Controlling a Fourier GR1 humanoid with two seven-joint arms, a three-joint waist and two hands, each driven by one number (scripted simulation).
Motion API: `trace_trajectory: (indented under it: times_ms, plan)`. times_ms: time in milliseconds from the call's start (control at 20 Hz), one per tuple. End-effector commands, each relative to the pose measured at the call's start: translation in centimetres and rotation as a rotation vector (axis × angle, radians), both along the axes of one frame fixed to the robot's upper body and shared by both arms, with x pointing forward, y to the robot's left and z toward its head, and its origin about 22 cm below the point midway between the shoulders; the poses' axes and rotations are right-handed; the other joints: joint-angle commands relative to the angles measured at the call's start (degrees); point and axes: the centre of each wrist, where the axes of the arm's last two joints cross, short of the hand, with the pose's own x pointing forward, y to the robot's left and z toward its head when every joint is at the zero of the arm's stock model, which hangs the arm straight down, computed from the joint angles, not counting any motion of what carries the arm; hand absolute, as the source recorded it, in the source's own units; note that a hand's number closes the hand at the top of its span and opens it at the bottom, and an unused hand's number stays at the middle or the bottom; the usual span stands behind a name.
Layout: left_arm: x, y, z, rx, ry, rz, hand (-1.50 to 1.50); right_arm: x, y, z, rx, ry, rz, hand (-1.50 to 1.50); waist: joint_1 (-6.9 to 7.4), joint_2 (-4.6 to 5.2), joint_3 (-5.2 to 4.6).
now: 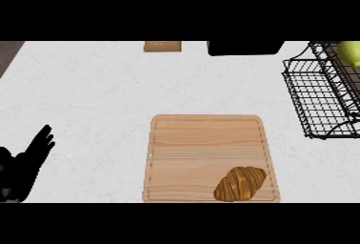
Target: Pick the lemon from the cutting board and place it in the tiered basket
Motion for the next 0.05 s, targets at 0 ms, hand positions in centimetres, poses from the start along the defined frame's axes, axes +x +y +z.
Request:
trace_trajectory:
  times_ms: [0]
  plan:
    - [-0.36, -0.13, -0.79, -0.011, 0.005, 0.026, 0.0, -4.67, -3.68, -2.2, 0.091, -0.059, 0.078, -1.5, -0.6, 0.0, -0.03]
